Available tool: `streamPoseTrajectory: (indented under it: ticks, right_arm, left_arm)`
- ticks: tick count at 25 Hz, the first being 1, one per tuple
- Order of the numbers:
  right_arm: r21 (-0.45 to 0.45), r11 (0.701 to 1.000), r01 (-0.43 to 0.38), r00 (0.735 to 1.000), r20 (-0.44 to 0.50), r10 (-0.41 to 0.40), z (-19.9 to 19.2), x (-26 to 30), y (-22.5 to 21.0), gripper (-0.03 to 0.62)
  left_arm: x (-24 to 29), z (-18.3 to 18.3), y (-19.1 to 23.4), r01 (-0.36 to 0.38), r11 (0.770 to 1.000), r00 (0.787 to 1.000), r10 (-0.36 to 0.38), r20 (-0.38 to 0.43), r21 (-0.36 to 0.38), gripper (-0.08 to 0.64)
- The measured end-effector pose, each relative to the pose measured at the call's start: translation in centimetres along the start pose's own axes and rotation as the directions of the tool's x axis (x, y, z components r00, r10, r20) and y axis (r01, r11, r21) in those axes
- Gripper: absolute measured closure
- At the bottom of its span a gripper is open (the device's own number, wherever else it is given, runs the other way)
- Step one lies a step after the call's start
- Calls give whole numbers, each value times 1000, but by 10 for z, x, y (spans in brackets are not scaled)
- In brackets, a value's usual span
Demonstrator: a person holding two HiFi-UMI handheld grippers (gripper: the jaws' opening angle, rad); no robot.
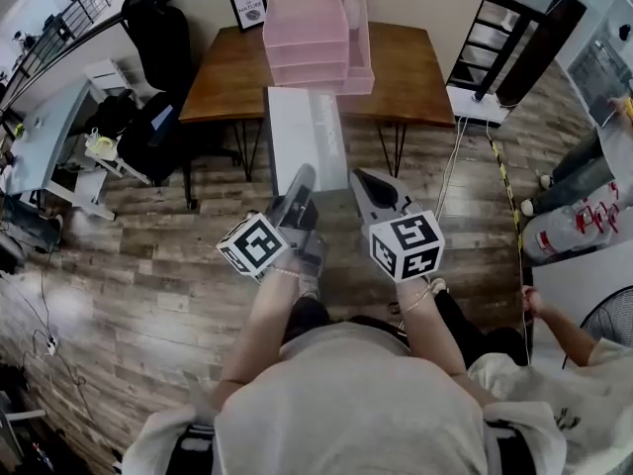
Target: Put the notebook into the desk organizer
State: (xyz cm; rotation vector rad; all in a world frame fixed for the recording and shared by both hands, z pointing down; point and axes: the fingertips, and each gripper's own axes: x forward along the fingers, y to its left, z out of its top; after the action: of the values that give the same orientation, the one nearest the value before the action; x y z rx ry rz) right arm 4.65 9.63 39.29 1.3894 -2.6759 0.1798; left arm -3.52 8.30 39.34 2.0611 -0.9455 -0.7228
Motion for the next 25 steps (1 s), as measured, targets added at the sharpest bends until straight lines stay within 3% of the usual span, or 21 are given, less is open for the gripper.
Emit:
streamPoseTrajectory:
  ticks: [13,25]
  right_arm:
    - [-2,996,84,996,41,-84,45,140,-44,581]
    - [22,992,121,993,-10,-121,34,193,-64,581]
  left_arm:
    - [96,103,61,92,996,995,-91,-49,17,552]
    - [134,117,108,83,996,991,-87,-99,-45,552]
